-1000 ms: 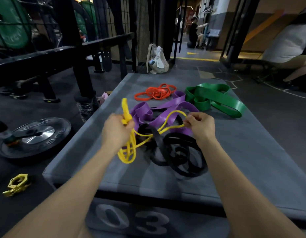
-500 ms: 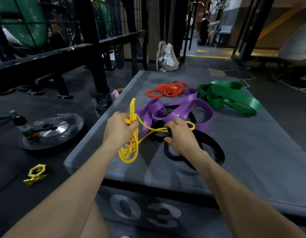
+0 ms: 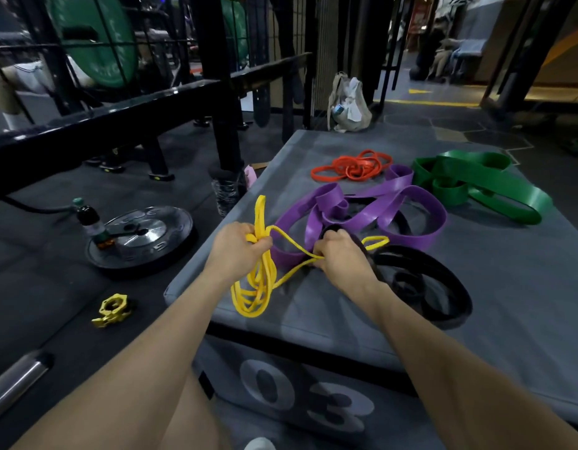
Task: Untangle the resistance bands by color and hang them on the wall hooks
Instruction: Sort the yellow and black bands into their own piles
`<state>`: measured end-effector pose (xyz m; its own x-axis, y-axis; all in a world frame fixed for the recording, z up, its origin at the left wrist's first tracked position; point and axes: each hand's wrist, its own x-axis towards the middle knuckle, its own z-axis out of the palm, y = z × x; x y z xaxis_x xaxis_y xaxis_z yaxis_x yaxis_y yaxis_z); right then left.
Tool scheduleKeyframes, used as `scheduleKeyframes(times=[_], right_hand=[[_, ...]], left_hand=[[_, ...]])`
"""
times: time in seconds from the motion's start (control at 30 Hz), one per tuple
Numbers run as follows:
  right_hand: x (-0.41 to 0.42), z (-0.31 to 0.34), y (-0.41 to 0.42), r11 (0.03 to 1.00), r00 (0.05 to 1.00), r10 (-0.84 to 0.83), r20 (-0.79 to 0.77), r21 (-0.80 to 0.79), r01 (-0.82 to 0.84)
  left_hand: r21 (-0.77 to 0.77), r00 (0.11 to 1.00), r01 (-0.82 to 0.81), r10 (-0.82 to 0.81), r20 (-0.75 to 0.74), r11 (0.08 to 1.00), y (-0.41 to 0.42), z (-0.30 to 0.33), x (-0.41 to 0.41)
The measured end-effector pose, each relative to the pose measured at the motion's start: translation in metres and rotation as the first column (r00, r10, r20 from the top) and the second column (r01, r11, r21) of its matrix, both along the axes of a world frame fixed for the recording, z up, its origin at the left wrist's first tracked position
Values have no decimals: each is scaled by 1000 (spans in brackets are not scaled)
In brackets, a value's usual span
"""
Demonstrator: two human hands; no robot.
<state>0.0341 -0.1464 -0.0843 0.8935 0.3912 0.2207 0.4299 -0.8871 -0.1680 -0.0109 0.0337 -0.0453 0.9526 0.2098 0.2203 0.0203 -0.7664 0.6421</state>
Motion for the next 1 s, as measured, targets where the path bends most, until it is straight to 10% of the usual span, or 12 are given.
scheduleKeyframes(times=[0.4, 1.0], right_hand=[[-23, 70, -9, 595, 991, -44, 129, 800, -77], [-23, 50, -283, 486, 715, -697, 60, 773, 408]], left_hand=[[-457, 926, 134, 53, 374, 879, -44, 38, -1], [-610, 875, 483, -369, 312, 628, -347, 24, 82]])
